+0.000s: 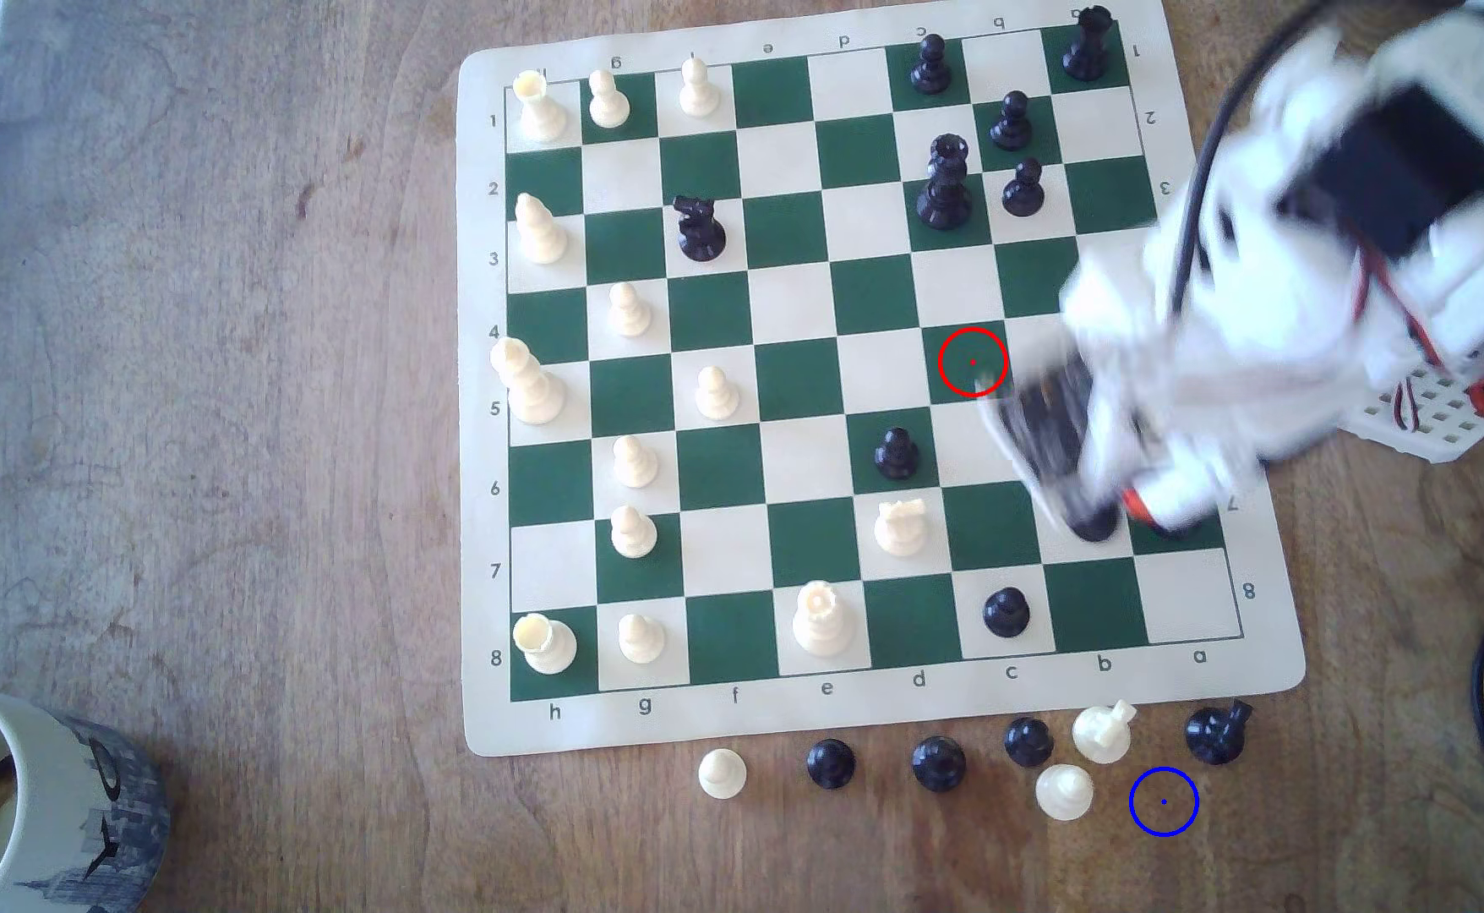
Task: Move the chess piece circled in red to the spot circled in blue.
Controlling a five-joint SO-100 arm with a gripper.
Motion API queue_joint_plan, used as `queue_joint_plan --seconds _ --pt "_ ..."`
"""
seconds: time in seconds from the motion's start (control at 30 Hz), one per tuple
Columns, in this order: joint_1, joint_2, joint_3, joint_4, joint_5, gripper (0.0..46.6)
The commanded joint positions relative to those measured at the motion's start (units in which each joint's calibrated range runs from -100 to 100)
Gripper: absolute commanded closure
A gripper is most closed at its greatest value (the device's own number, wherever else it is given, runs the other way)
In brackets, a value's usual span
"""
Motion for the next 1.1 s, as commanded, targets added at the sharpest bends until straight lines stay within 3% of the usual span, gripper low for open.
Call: queue_joint_plan --seconds 0.0,0.23,0.53,1.07 --pt "-5.95 6.31 -10.41 1.00 -0.39 44.9" --pt "-10.49 17.52 -22.47 1.73 -0.93 44.8" --pt "-17.92 25.75 -20.02 -0.31 -2.54 44.6" --pt "-16.98 34.58 -17.66 -9.08 -2.44 44.4"
